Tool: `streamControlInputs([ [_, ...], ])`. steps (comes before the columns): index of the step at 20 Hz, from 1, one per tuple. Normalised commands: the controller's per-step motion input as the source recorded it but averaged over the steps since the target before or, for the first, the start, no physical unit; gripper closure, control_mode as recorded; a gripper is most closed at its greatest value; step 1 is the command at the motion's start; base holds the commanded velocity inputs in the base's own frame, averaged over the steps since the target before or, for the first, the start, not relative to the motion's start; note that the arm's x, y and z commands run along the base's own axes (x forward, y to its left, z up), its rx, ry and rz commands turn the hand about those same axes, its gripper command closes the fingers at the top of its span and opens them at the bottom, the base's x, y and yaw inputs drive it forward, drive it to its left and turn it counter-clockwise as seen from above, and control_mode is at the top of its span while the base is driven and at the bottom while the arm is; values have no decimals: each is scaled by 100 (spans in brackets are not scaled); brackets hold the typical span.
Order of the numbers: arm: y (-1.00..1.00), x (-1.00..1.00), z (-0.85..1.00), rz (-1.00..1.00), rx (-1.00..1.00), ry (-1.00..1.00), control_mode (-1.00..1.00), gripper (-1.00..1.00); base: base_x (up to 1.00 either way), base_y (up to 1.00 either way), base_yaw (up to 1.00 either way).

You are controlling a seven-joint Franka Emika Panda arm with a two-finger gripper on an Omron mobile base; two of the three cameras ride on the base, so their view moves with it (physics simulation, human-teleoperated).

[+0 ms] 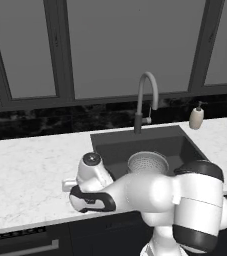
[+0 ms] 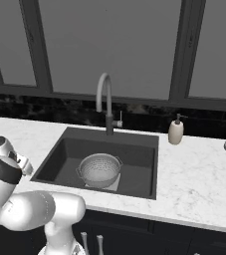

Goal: Put the colander in the sink, put the apple in the colander, and turn on the sink faucet and pour water over the colander.

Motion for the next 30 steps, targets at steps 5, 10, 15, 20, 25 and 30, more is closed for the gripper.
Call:
streamControlInputs([
  [5, 0, 0, -31, 0, 0, 0, -100, -100, 0, 0, 0],
  [10, 0, -8, -24, 0, 6, 0, -100, 100, 0, 0, 0],
  [15, -28, -22, -10, 0, 4, 0, -100, 100, 0, 0, 0],
  [20, -55, -34, 10, 0, 0, -9, -100, 100, 0, 0, 0],
  [25, -56, -12, 40, 0, 2, -1, -100, 100, 0, 0, 0],
  [30, -73, -14, 51, 0, 0, 0, -100, 100, 0, 0, 0],
])
